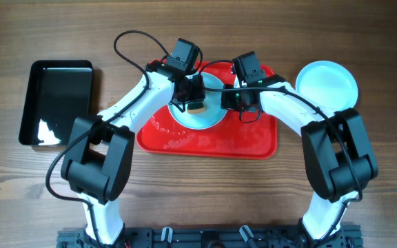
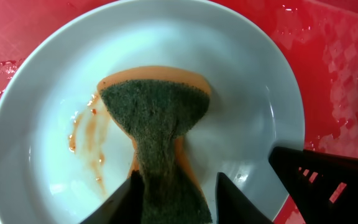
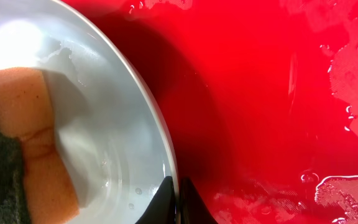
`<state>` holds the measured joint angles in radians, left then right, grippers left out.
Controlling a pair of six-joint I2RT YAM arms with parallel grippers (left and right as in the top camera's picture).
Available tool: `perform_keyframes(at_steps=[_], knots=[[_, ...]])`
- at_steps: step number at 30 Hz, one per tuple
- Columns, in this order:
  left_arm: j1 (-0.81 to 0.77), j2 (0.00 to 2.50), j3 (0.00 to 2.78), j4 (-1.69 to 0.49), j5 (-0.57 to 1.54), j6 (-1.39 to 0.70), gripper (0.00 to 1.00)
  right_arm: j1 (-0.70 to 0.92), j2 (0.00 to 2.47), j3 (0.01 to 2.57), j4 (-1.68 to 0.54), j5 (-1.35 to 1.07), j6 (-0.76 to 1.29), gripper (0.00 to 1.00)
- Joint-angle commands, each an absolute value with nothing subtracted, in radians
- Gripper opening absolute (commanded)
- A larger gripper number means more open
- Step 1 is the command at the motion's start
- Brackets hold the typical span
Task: Clean dirty plates on tray and stack at the side
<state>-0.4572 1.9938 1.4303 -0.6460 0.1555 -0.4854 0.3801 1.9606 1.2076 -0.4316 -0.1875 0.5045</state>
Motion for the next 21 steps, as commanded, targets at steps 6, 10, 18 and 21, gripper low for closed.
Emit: perform_keyframes(at_steps=[6,10,18,21], knots=[[-0.454,1.977,1.426,-0.667,0.166,-0.486,0.31,0.385,1.973,1.211,-0.430,-0.207,0.516,0.04],[-0.456,1.977,1.425,-0.707,0.092,-0.479,0.32,0.385,1.973,1.211,-0.432,-0.207,0.517,0.04],[-0.456,1.977,1.425,-0.694,0.070,-0.480,0.27,0.385,1.973,1.211,-0.433,-0.207,0.524,0.05],[-0.463,1.977,1.425,-0.675,0.070,-0.480,0.28,0.385,1.973,1.211,-0.434,-0.207,0.524,0.04]])
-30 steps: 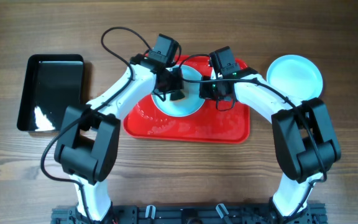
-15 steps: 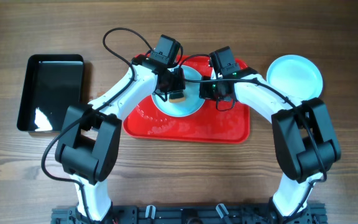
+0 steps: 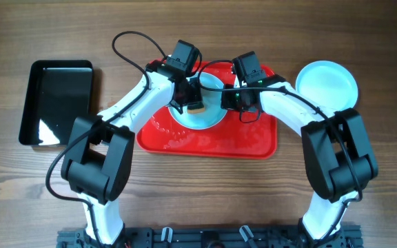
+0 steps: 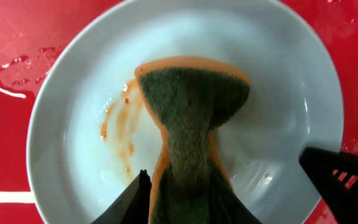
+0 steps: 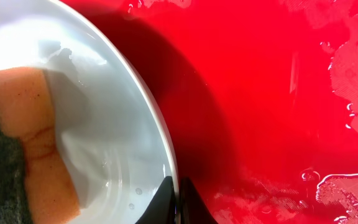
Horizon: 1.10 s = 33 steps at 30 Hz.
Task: Clean dirty plates on tray and stack at the side
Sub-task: 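Scrub the plate's orange stain with the sponge while right gripper holds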
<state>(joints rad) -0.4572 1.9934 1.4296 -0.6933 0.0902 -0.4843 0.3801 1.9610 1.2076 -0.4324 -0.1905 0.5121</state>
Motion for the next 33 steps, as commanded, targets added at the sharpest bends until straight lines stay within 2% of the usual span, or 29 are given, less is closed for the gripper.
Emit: perform_keyframes(at_steps=[1,28,31,33], knots=[[-0.466,1.978,1.425,-0.668,0.070,-0.480,0.28,0.385,1.973,1.211,-0.434,-0.207,0.524,0.04],[-0.475,2.036,1.425,-0.669,0.070,-0.480,0.25,0.385,1.973,1.211,-0.434,-0.207,0.523,0.05],[-0.475,2.036,1.425,-0.669,0.070,-0.480,0.15,0.385,1.973,1.211,-0.433,-0.207,0.523,0.04],[-0.475,2.035,1.425,-0.669,0.070,-0.480,0.12,0.385,1.973,1.211,-0.433,-0.206,0.524,0.04]])
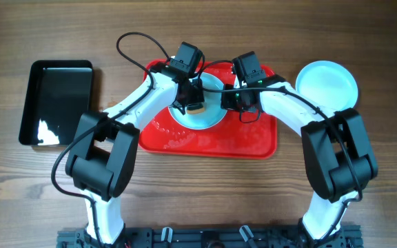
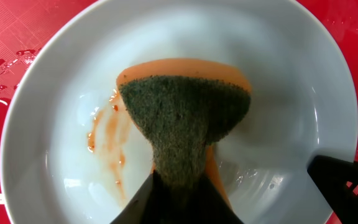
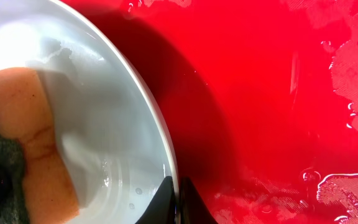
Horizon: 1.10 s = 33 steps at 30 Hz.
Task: Clean dirty plates on tray and stack at the side
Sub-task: 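Scrub the plate's orange stain with the sponge while right gripper holds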
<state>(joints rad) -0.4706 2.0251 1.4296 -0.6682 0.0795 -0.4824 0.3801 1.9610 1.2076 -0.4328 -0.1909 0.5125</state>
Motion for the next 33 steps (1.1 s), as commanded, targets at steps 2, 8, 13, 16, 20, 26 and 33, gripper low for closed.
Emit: perform_keyframes(at_steps=[2,8,13,16,20,26,33], knots=[[-0.475,2.035,1.425,-0.669,0.070,-0.480,0.04,0.385,1.973,1.211,-0.433,-0.207,0.523,0.04],[-0.476,2.029,1.425,-0.669,0.160,-0.480,0.04,0.384,1.973,1.211,-0.433,-0.203,0.524,0.04],[-0.476,2.029,1.425,-0.662,0.219,-0.480,0.04,0.385,1.973,1.211,-0.430,-0.204,0.524,0.04],[-0.476,2.030,1.425,-0.648,0.208,-0.480,0.04,0.386,1.973,1.211,-0.431,-0.204,0.524,0.04],[-0.476,2.045,1.425,-0.635,0.199,-0.479,0.04,0.386,1.973,1.211,-0.433,-0.204,0.524,0.04],[-0.473,2.087,1.425,-0.673,0.056,-0.476,0.04,0.387,1.973,1.211,-0.435,-0.203,0.523,0.04],[-0.438,2.091,1.425,-0.776,-0.170,-0.421,0.04,0.386,1.973,1.211,-0.447,-0.177,0.523,0.04]])
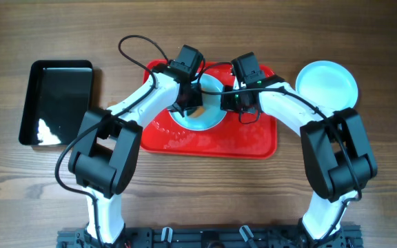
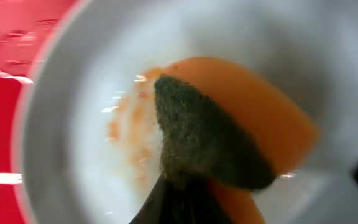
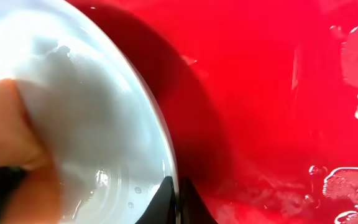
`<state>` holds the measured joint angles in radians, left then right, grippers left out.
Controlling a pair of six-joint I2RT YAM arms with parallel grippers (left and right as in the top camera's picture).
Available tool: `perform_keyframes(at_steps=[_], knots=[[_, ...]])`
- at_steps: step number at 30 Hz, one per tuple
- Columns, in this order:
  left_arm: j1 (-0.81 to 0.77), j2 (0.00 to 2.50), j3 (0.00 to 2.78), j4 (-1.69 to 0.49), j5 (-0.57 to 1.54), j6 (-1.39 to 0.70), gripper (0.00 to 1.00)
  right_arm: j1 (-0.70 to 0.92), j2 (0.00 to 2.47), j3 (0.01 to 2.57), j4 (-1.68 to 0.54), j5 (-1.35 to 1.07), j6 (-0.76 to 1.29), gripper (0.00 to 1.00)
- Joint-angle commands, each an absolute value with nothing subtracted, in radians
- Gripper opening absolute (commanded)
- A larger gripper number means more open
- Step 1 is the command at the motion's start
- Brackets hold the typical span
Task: Clean dirty plates on tray and stack at the side
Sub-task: 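Scrub the plate's orange stain with the sponge while right gripper holds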
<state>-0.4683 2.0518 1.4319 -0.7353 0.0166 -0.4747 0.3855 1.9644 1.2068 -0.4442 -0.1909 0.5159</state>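
A light-blue dirty plate (image 1: 200, 114) lies on the red tray (image 1: 209, 138); orange sauce smears (image 2: 126, 127) mark its inner left side. My left gripper (image 2: 188, 202) is shut on an orange sponge with a dark green scouring face (image 2: 210, 143), pressed tilted onto the plate; the view is blurred. My right gripper (image 3: 178, 199) is shut on the plate's right rim (image 3: 163, 134), one finger inside and one outside. A clean light-blue plate (image 1: 327, 83) sits on the table right of the tray.
A black rectangular bin (image 1: 56, 100) stands at the far left on the wooden table. Water drops lie on the red tray's surface (image 3: 347, 186). Both arms cross over the tray's back half.
The sponge has turned and tilted in the left wrist view, showing more of its orange side, and sits nearer the sauce smears. The right gripper still holds the rim.
At every earlier moment my left gripper held the sponge on the plate while my right gripper pinched the rim. The sponge stood at slightly different spots each time beside the orange smears, which remain visible now.
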Motion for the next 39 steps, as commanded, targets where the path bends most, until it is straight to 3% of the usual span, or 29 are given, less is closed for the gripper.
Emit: perform_keyframes(at_steps=[1,14,21,31,39], knots=[[-0.431,2.091,1.425,-0.783,-0.201,-0.422,0.04,0.386,1.973,1.211,-0.447,-0.172,0.524,0.04],[-0.389,1.958,1.457,-0.788,-0.247,-0.423,0.04,0.386,1.973,1.211,-0.450,-0.172,0.524,0.04],[-0.390,1.900,1.457,-0.744,-0.015,-0.424,0.04,0.386,1.973,1.211,-0.450,-0.173,0.525,0.04],[-0.392,2.009,1.457,-0.664,0.178,-0.457,0.04,0.386,1.973,1.211,-0.449,-0.173,0.527,0.04],[-0.413,2.106,1.457,-0.644,0.220,-0.456,0.04,0.386,1.973,1.211,-0.449,-0.173,0.527,0.04]])
